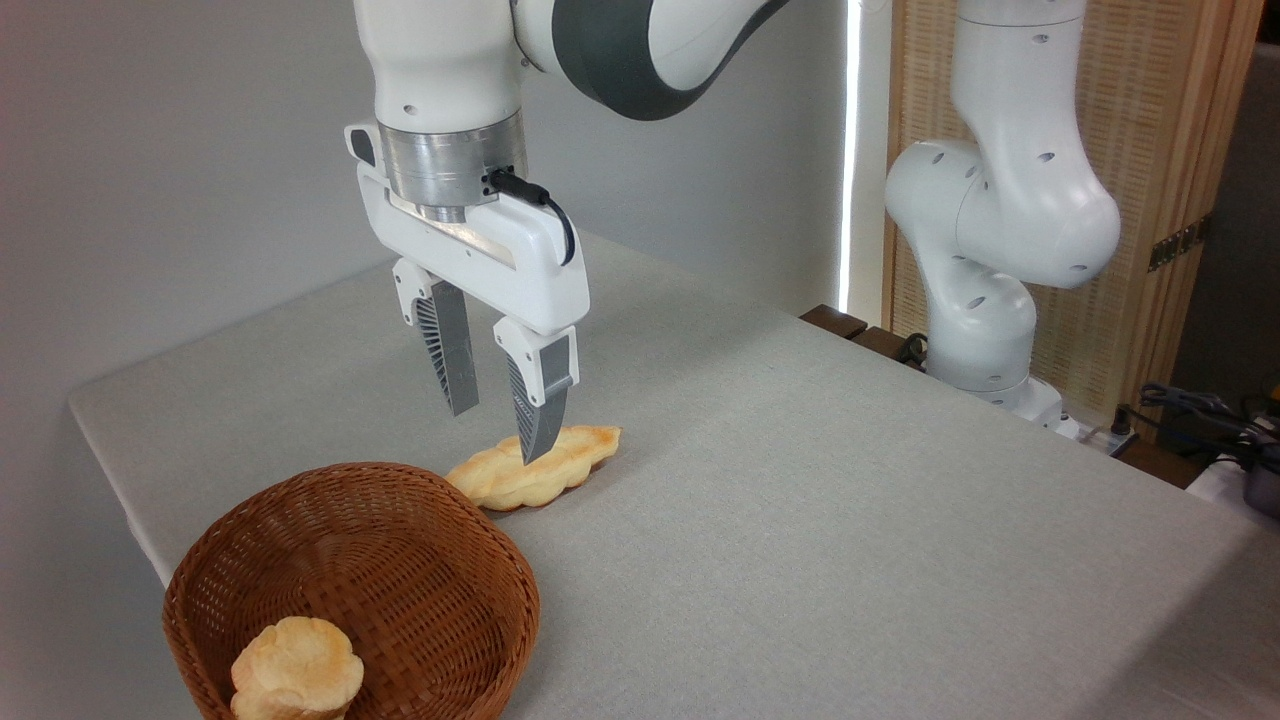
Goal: Put bread into the basket
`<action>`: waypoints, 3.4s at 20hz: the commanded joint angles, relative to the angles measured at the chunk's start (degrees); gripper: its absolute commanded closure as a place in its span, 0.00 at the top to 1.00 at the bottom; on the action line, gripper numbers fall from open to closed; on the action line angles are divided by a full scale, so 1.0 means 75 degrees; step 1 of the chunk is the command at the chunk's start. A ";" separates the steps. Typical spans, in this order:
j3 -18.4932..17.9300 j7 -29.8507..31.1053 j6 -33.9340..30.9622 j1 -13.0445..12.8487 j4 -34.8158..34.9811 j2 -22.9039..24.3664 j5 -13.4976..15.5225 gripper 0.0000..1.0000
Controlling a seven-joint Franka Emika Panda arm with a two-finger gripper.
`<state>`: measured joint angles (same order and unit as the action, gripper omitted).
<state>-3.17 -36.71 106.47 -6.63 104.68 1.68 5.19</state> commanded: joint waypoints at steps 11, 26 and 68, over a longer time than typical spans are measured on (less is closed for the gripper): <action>0.0163 0.0030 -0.0191 -0.0019 0.0058 0.0022 -0.0106 1.00; 0.0469 -0.0496 0.1015 -0.0722 0.1827 0.0010 -0.0106 1.00; 0.0457 -0.0531 0.1297 -0.1074 0.1816 -0.0459 -0.0106 0.52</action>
<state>0.69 -39.93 115.46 -14.12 118.34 -1.91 4.89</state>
